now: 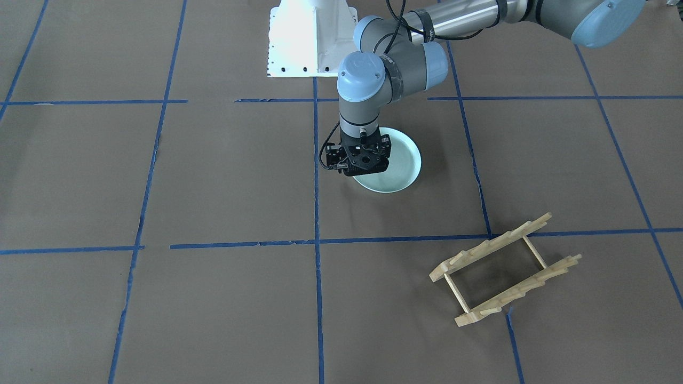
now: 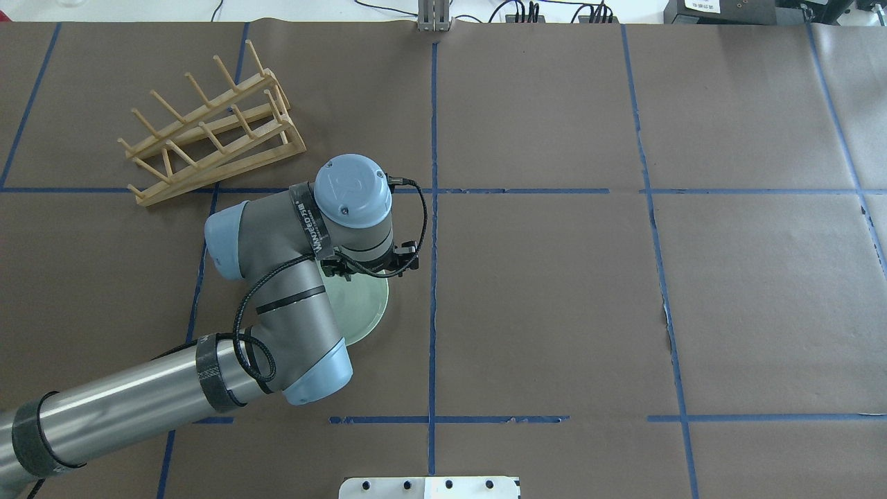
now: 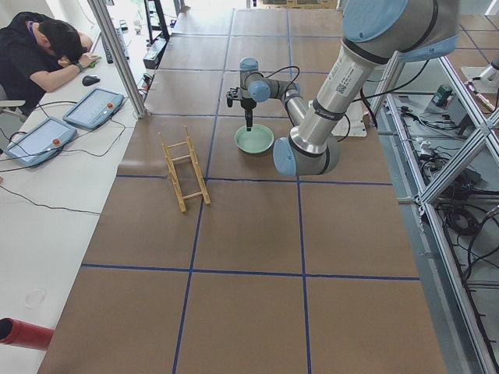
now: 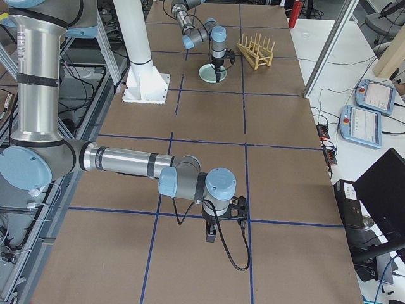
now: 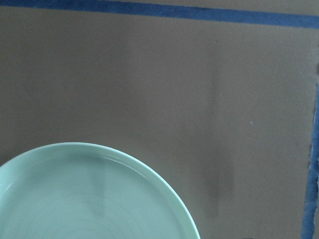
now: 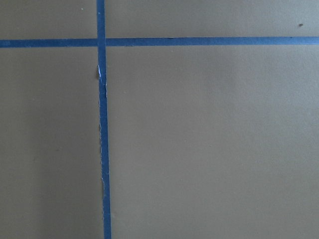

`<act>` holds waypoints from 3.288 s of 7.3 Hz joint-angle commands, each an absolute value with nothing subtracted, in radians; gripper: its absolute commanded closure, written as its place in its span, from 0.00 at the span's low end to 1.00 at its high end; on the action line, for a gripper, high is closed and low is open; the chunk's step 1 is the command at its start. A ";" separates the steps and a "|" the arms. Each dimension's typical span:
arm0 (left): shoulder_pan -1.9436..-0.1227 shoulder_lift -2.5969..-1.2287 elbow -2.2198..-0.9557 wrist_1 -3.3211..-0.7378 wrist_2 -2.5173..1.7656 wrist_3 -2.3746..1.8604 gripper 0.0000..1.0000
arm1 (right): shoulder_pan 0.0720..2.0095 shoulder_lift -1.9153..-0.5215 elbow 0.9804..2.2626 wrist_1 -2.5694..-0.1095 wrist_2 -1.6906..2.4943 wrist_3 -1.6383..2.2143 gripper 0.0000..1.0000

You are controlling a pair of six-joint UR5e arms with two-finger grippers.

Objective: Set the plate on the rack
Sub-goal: 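Close the left gripper on the plate's rim farthest from the robot, then lift the plate with the left gripper and tilt it upright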

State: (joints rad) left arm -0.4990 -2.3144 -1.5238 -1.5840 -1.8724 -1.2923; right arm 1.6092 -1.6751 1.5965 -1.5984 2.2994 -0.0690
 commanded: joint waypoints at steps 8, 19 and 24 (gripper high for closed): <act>-0.465 -2.306 -1.526 -1.614 -1.873 -1.296 0.41 | 1.609 -1.675 1.595 -1.598 2.299 -0.069 0.00; -0.465 -2.303 -1.595 -1.539 -1.870 -1.298 1.00 | 1.609 -1.675 1.595 -1.598 2.299 -0.069 0.00; -0.633 -2.316 -1.912 -1.205 -1.865 -1.257 1.00 | 1.609 -1.675 1.597 -1.600 2.299 -0.069 0.00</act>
State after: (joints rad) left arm -0.5596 -2.3116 -1.8363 -1.2621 -1.8643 -1.2800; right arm 1.6092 -1.6751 1.5968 -1.5989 2.2995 -0.0690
